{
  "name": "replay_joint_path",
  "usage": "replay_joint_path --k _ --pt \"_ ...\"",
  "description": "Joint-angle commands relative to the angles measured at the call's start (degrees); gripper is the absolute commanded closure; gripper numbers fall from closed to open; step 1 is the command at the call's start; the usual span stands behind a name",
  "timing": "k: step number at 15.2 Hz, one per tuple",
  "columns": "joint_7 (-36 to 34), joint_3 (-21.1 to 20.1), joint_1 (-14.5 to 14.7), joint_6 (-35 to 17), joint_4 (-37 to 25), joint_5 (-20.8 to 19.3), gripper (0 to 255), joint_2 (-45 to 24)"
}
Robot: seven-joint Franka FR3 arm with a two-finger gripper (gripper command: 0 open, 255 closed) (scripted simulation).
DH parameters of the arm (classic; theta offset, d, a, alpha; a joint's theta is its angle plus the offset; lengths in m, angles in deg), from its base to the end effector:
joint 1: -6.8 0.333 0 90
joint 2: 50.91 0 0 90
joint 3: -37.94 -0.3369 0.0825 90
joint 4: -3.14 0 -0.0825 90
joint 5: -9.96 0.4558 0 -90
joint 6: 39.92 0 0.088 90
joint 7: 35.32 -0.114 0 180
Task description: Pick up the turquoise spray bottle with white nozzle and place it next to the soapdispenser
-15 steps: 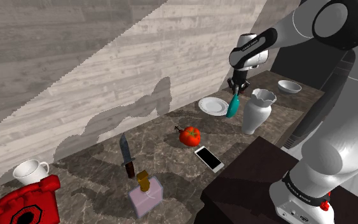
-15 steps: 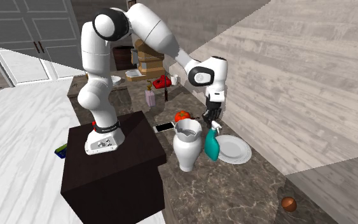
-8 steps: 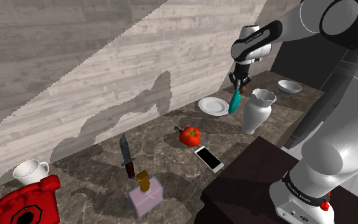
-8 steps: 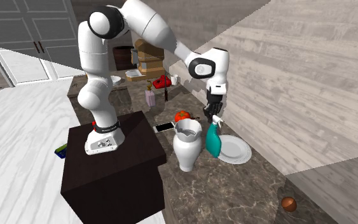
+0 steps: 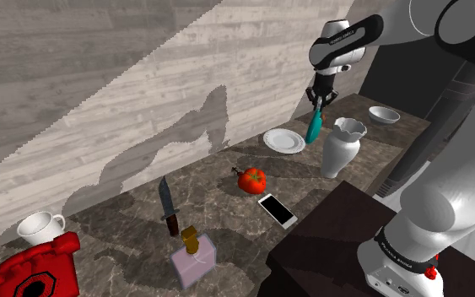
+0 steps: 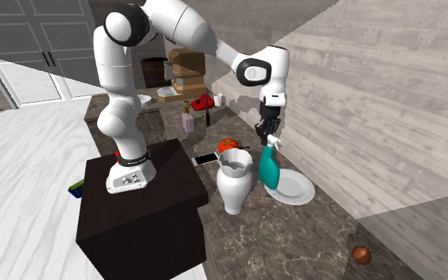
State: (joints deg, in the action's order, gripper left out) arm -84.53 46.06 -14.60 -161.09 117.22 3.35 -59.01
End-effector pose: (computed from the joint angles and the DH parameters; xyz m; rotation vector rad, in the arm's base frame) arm 0.5591 -0.3216 0.3678 2.3948 -1.8438 0.0056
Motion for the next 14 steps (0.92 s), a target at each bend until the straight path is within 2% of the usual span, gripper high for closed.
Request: replay_joint_path --k 1,14 --pt "0.2 0.0 0.0 1.4 -0.7 0.0 255 0.7" --pt "0.9 -0.1 0.2 10.8 -7.2 0.0 255 3.6"
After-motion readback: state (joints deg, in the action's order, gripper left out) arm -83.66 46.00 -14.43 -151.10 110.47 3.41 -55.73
